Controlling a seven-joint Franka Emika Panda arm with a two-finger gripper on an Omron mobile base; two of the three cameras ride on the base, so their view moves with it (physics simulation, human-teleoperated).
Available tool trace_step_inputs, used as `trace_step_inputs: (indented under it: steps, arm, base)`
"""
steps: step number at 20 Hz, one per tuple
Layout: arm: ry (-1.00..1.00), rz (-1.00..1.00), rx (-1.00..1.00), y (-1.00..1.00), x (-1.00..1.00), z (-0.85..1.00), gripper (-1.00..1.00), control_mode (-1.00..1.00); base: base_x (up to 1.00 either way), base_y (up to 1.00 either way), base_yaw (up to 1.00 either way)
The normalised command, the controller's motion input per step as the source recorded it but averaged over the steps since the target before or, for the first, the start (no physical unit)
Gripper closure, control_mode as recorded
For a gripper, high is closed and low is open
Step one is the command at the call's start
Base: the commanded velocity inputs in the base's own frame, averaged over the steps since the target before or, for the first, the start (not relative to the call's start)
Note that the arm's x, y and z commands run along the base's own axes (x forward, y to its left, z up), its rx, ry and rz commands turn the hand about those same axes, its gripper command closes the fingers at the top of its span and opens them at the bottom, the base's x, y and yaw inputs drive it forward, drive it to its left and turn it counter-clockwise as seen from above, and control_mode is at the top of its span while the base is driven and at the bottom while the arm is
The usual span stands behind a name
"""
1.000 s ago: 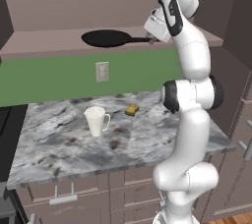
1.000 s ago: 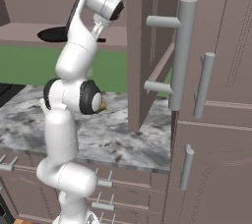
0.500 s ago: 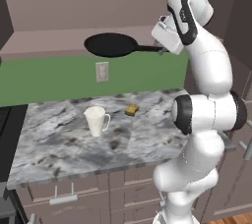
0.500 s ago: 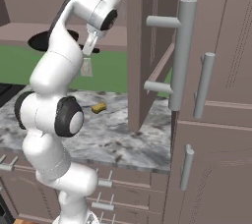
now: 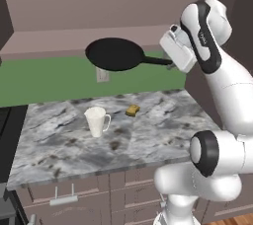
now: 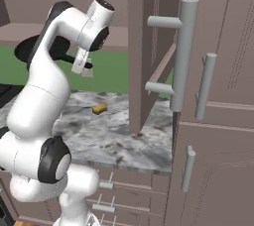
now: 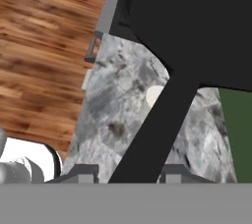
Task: Pick the pan from the cabinet and place it on the stove. Then turn on the stove burner for the pan.
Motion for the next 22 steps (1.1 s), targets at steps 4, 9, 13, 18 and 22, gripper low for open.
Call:
trace_step_inputs:
  steps: [4,9,13,18,22]
  arm:
    - [-0.03,-0.01,0.00,-0.05,-0.55,0.03,1.00,-1.00]
    - [-0.01,-0.01,0.00,-0.03,-0.65,0.00,1.00,-1.00]
    - [0.00,0.00,0.00,-0.01,-0.66,-0.01,1.00,-1.00]
    - [0.00,0.00,0.00,0.00,-0.66,-0.05,1.00,-1.00]
    - [0.00,0.00,0.00,0.00,-0.70,-0.11,1.00,-1.00]
  base:
    - [0.00,0.00,0.00]
    - [0.00,0.00,0.00]
    - [0.00,0.00,0.00]
    - [0.00,0.00,0.00]
    - [0.00,0.00,0.00]
